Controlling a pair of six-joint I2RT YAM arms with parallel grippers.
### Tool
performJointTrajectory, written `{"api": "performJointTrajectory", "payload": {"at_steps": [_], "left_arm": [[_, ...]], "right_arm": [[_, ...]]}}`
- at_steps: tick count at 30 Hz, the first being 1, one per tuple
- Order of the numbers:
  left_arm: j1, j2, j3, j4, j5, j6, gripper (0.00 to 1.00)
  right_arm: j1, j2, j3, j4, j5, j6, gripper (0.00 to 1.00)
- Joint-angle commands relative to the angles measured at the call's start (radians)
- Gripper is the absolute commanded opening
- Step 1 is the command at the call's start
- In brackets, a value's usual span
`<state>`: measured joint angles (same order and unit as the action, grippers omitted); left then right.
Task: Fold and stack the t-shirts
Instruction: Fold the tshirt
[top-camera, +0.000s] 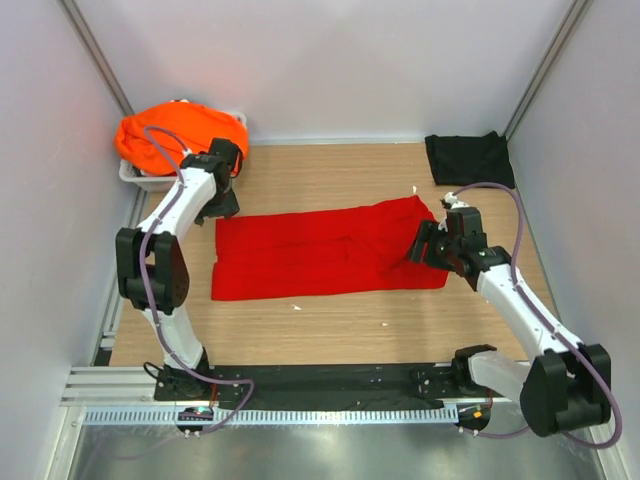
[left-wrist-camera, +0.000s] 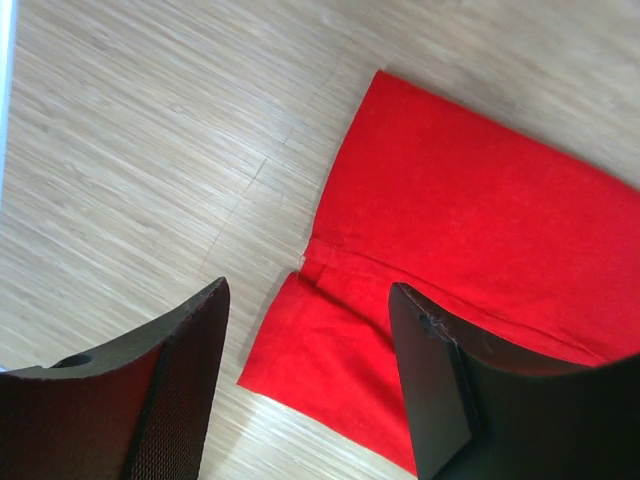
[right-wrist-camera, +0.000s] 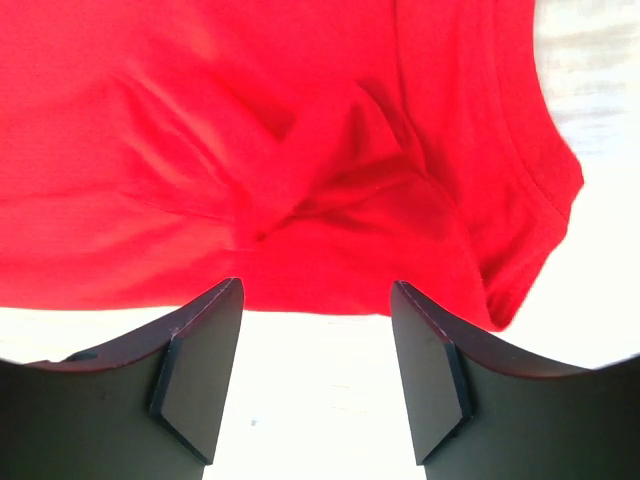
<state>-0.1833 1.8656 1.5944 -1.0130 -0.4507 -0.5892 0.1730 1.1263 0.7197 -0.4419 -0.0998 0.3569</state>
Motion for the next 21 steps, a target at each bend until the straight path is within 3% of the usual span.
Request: {"api": "performJointTrajectory", "payload": {"at_steps": [1, 4, 12, 21], "left_arm": [[0.001, -0.079, 0.010, 0.034, -0.023, 0.012, 0.65], [-0.010, -0.049, 0.025, 0.060, 0.024, 0.003, 0.62], [-0.071, 0.133, 0.064, 0.120, 0.047, -0.017, 0.61], [-0.076, 0.306, 0.096, 0.093, 0.041, -0.038, 0.54]], "right_arm": [[0.003, -0.091, 0.032, 0.034, -0.021, 0.062, 0.67], [0.006, -0.073, 0.032, 0.086, -0.040, 0.106, 0.68], [0.023, 0.215, 0.095, 0.161, -0.029, 0.151, 0.68], [0.089, 0.571, 0.348, 0.005, 0.142, 0.070, 0.69]]}}
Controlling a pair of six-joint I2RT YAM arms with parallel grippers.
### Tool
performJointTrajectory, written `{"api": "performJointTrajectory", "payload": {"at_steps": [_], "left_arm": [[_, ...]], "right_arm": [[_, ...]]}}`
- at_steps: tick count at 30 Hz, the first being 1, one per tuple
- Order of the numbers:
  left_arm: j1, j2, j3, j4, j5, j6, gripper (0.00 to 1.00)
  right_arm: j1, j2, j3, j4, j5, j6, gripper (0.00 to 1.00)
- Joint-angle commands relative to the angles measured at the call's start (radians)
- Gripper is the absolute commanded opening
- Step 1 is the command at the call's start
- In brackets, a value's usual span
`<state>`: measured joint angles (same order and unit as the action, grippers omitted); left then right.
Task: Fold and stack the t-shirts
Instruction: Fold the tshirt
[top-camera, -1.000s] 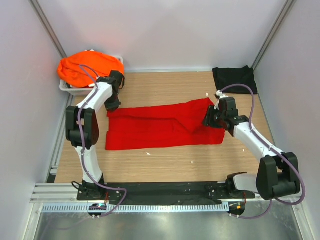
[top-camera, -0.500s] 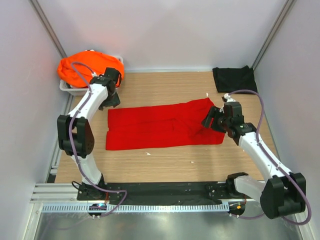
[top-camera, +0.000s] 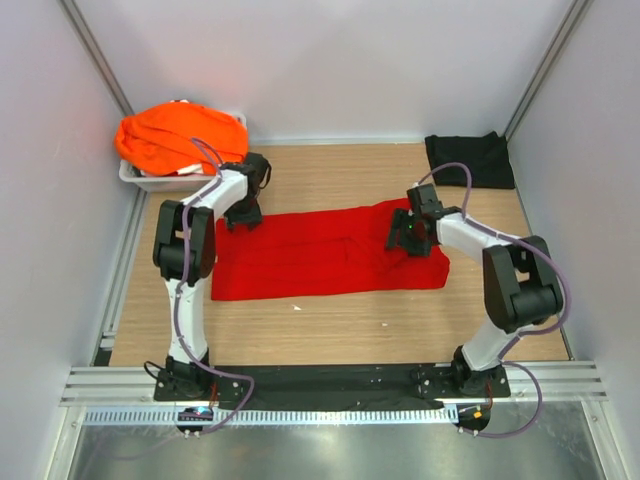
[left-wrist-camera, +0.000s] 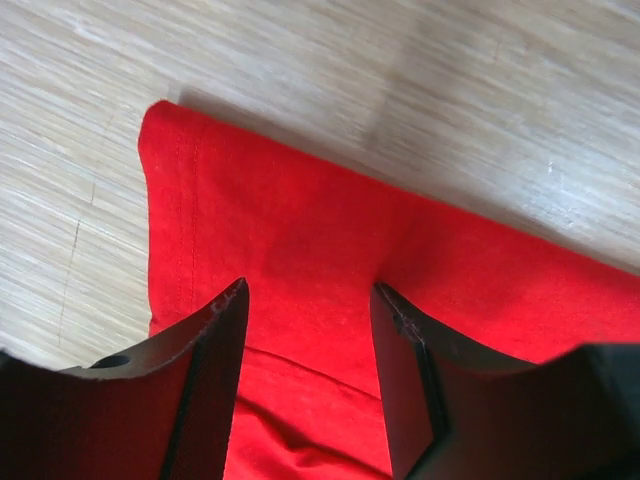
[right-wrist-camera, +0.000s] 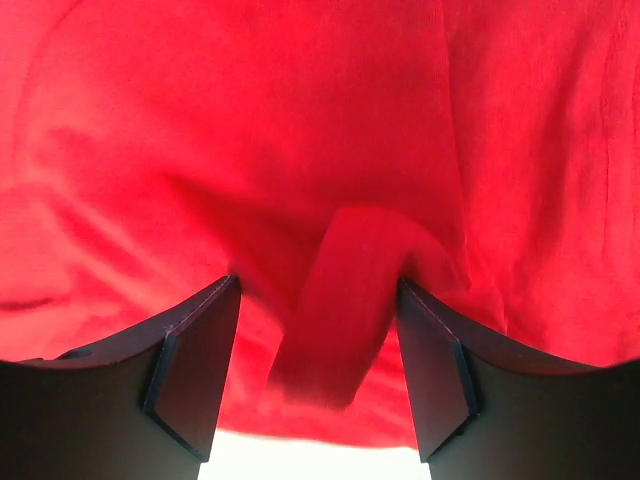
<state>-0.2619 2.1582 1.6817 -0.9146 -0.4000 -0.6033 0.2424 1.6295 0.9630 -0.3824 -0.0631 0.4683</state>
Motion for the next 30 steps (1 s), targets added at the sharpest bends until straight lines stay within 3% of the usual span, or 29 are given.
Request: {"api": "performJointTrajectory", "payload": {"at_steps": [1, 7, 10, 16, 21, 25, 30], "left_arm": [[0.001, 0.012, 0.000, -0.007, -0.010, -0.027, 0.53], [-0.063, -0.081, -0.121, -0.044, -0.039, -0.058, 0.51], [-0.118, -0.147, -0.221, -0.017, -0.017, -0.076, 0.51], [-0.259, -0.305, -0.506, 0.055, 0.078, -0.133, 0.51], [-0.419, -0.438, -0.704, 0.154, 0.205, -0.257, 0.51], [-0.568, -0.455, -0.729, 0.238, 0.338, -0.387, 0.51], [-0.735, -0.411, -0.631, 0.276, 0.394, -0.490, 0.52]], "right_arm": [[0.018, 0.069, 0.129, -0.065, 0.106, -0.042, 0.69], [0.018, 0.328, 0.450, -0.252, 0.284, -0.186, 0.69], [0.017, 0.473, 0.640, -0.314, 0.273, -0.224, 0.69], [0.028, 0.782, 1.105, -0.429, 0.106, -0.241, 0.69], [0.055, 0.967, 1.490, -0.417, -0.085, -0.243, 0.71], [0.074, 1.000, 1.467, -0.210, -0.256, -0.192, 0.77], [0.093, 1.070, 1.486, -0.001, -0.328, -0.080, 0.79]]}}
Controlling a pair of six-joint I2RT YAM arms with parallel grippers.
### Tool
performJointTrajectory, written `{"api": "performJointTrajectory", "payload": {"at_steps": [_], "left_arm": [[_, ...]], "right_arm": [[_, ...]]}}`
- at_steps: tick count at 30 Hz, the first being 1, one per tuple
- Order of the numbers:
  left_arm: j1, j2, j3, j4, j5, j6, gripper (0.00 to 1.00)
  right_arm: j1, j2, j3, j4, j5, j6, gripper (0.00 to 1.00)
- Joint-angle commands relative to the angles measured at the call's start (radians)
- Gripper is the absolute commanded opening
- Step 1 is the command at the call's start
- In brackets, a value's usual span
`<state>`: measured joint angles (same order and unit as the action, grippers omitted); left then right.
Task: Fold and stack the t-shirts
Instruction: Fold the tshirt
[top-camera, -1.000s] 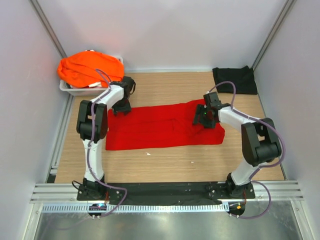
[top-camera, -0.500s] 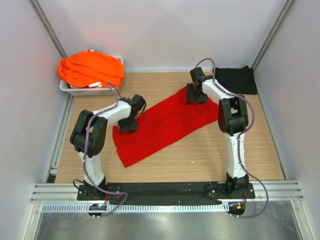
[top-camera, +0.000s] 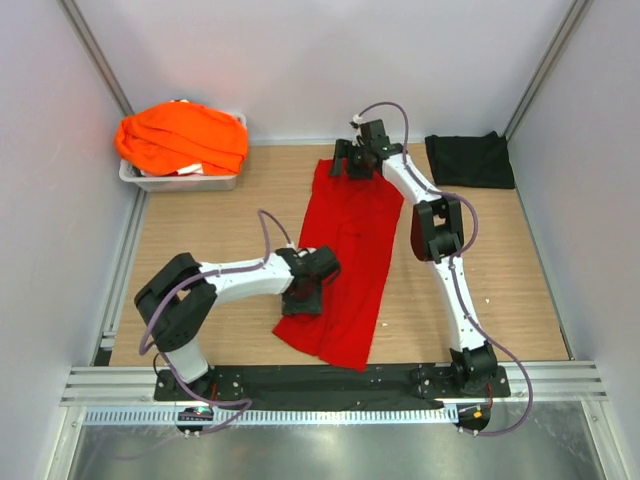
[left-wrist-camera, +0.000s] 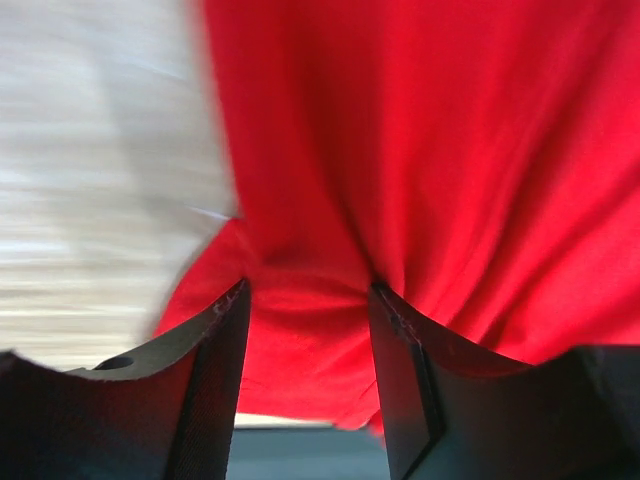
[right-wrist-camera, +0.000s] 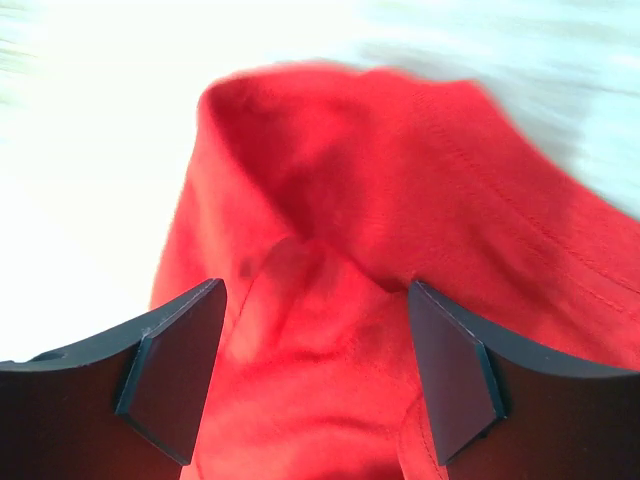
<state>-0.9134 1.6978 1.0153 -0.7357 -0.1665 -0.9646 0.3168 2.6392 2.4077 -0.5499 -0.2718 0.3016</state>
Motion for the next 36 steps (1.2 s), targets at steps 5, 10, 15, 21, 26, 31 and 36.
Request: {"api": "performJointTrajectory", "payload": {"at_steps": [5, 10, 15, 21, 26, 31, 36], "left_arm": [[-0.180, 0.057, 0.071, 0.143, 0.248, -0.164, 0.55], [-0.199, -0.021, 0.045, 0.089, 0.194, -0.172, 0.57], [-0.199, -0.164, 0.006, -0.100, 0.042, -0.169, 0.58], [-0.199, -0.299, -0.007, -0.258, -0.096, -0.197, 0.59], [-0.199, -0.392, 0.014, -0.321, -0.165, -0.201, 0.60], [-0.199, -0.457, 0.052, -0.384, -0.217, -0.207, 0.61], [-0.197, -0.487, 0.048, -0.361, -0.261, -0.184, 0.65]], "right_arm": [[0.048, 0.149, 0.088, 0.344, -0.165, 0.195, 0.79], [0.067, 0.192, 0.114, 0.459, -0.150, 0.243, 0.78], [0.058, 0.154, 0.090, 0.487, 0.046, 0.264, 0.78], [0.041, 0.050, 0.048, 0.501, 0.161, 0.315, 0.80], [0.038, -0.071, 0.057, 0.498, 0.163, 0.271, 0.87], [0.025, -0.206, 0.050, 0.421, 0.158, 0.217, 0.93], [0.016, -0.520, -0.221, 0.309, 0.258, 0.117, 0.95]]}}
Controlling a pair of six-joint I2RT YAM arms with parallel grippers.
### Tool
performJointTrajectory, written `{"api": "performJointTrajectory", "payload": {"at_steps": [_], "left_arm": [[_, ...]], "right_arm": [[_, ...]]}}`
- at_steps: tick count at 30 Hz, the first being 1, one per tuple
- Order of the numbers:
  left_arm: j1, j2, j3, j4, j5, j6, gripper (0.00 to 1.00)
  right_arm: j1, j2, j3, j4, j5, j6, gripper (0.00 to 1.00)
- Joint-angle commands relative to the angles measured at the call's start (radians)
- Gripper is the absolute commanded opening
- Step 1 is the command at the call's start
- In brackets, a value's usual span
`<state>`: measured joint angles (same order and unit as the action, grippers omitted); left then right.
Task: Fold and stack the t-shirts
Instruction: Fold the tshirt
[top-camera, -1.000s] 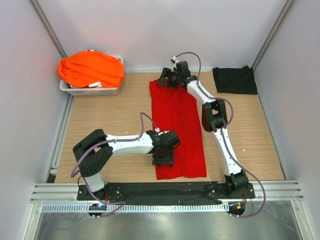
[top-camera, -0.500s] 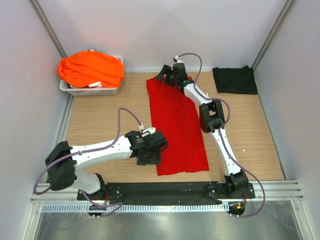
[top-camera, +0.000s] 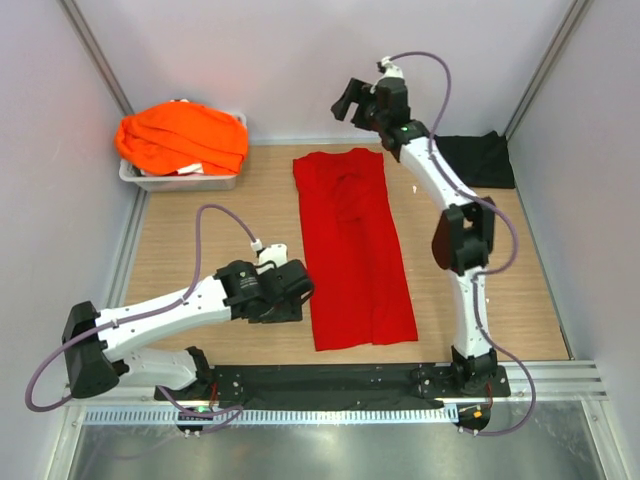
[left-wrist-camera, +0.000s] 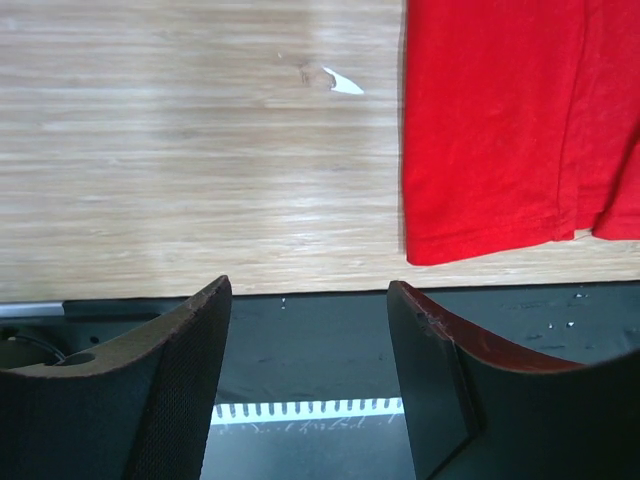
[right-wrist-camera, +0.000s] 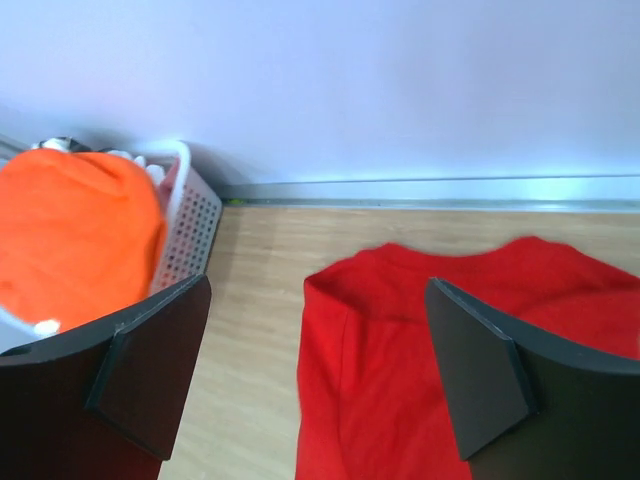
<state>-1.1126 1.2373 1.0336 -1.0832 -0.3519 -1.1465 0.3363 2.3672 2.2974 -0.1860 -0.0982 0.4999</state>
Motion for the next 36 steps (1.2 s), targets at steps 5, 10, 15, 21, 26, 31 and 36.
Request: {"api": "performJointTrajectory", "payload": {"at_steps": [5, 10, 15, 21, 26, 31, 36], "left_arm": [[0.003, 0.011, 0.034, 0.086, -0.065, 0.065, 0.66], [0.016, 0.036, -0.020, 0.270, 0.048, 0.090, 0.64], [0.017, 0.073, -0.130, 0.422, 0.160, 0.022, 0.58], [-0.001, 0.096, -0.248, 0.549, 0.235, -0.050, 0.52], [-0.021, 0.132, -0.294, 0.627, 0.237, -0.078, 0.49], [-0.029, 0.194, -0.287, 0.638, 0.229, -0.087, 0.47], [-0.041, 0.228, -0.294, 0.655, 0.237, -0.102, 0.41]], "right_arm": [[-0.008, -0.621, -0.645, -0.157, 0.264, -0.048, 0.95], [0.012, -1.005, -1.031, -0.343, 0.322, 0.101, 0.95], [0.122, -1.368, -1.438, -0.502, 0.357, 0.277, 0.95], [0.175, -1.651, -1.699, -0.642, 0.307, 0.410, 0.87], [0.181, -1.721, -1.802, -0.652, 0.247, 0.437, 0.81], [0.184, -1.714, -1.853, -0.624, 0.215, 0.433, 0.78], [0.185, -1.705, -1.851, -0.619, 0.212, 0.417, 0.77]]}}
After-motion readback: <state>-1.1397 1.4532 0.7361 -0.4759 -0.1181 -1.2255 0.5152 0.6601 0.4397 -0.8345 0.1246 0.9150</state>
